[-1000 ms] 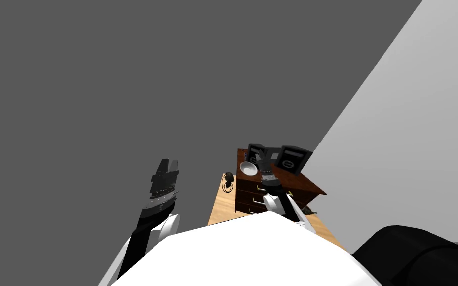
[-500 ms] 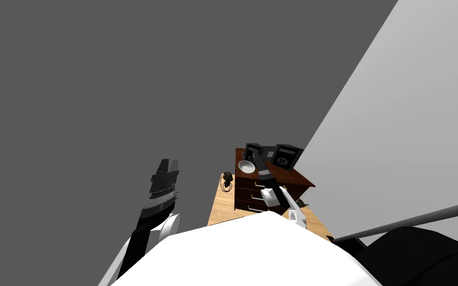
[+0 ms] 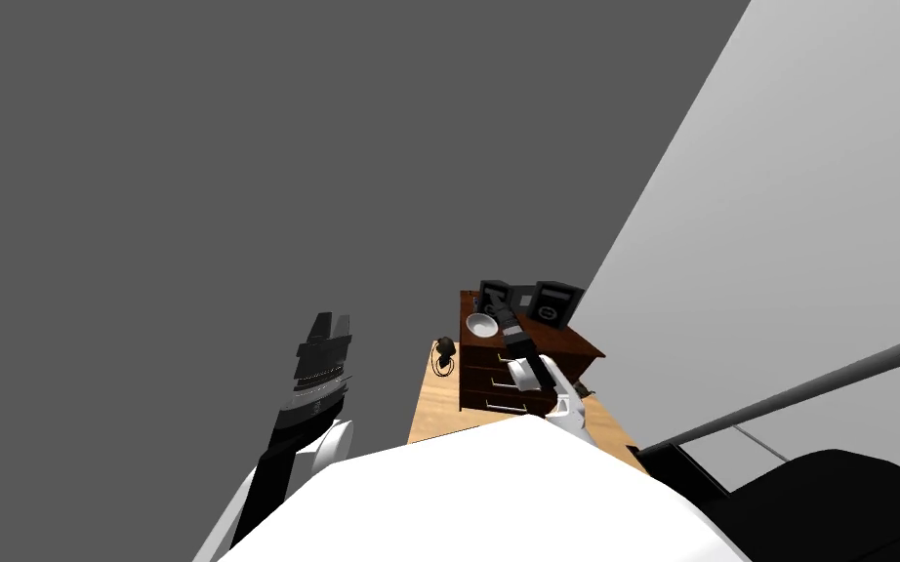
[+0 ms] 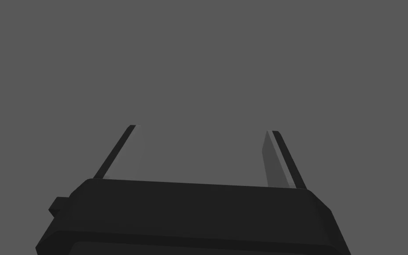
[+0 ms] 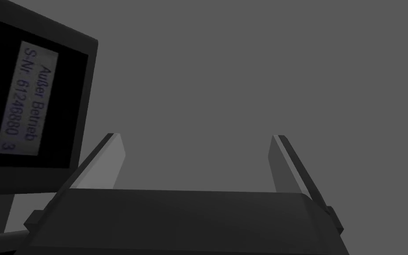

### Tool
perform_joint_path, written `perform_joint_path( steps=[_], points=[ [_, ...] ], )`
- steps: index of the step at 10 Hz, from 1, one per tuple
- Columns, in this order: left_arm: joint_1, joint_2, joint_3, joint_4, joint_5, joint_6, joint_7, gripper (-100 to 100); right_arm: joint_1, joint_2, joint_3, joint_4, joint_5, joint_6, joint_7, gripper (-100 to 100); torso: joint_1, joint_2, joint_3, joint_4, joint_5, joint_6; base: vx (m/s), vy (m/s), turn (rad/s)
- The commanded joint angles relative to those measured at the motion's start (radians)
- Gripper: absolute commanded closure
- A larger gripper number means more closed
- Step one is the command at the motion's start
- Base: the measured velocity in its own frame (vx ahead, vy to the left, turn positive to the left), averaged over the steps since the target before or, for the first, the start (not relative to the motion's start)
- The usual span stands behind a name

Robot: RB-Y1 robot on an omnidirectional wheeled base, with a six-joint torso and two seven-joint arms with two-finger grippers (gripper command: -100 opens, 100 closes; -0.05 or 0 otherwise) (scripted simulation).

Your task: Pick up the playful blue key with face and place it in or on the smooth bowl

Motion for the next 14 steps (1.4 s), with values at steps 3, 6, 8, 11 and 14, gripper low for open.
perform_joint_path(
  steps=[3, 6, 8, 11, 14],
  points=[
    [0.000, 0.000, 0.000, 0.000, 0.000, 0.000, 0.000, 0, -0.064, -0.007, -0.002, 0.035, 0.027, 0.089, 0.048, -100, 0.000, 0.001, 0.000, 0.000, 0.000, 0.000, -0.026, 0.032, -0.069],
    [0.000, 0.000, 0.000, 0.000, 0.000, 0.000, 0.000, 0, -0.152, -0.015, -0.008, 0.098, 0.060, 0.177, 0.111, -100, 0.000, 0.000, 0.000, 0.000, 0.000, 0.000, -0.027, 0.039, -0.083],
    [0.000, 0.000, 0.000, 0.000, 0.000, 0.000, 0.000, 0, -0.192, -0.018, -0.012, 0.132, 0.077, 0.226, 0.144, -100, 0.000, 0.000, 0.000, 0.000, 0.000, 0.000, -0.029, 0.028, -0.080],
    [0.000, 0.000, 0.000, 0.000, 0.000, 0.000, 0.000, 0, -0.247, -0.020, -0.016, 0.169, 0.092, 0.293, 0.178, -100, 0.000, 0.001, 0.000, 0.000, 0.000, 0.000, -0.030, 0.028, -0.062],
    [0.000, 0.000, 0.000, 0.000, 0.000, 0.000, 0.000, 0, -0.330, -0.021, -0.025, 0.248, 0.121, 0.374, 0.249, -100, 0.000, 0.001, 0.001, 0.000, 0.000, 0.000, -0.036, 0.030, -0.071]
  ],
)
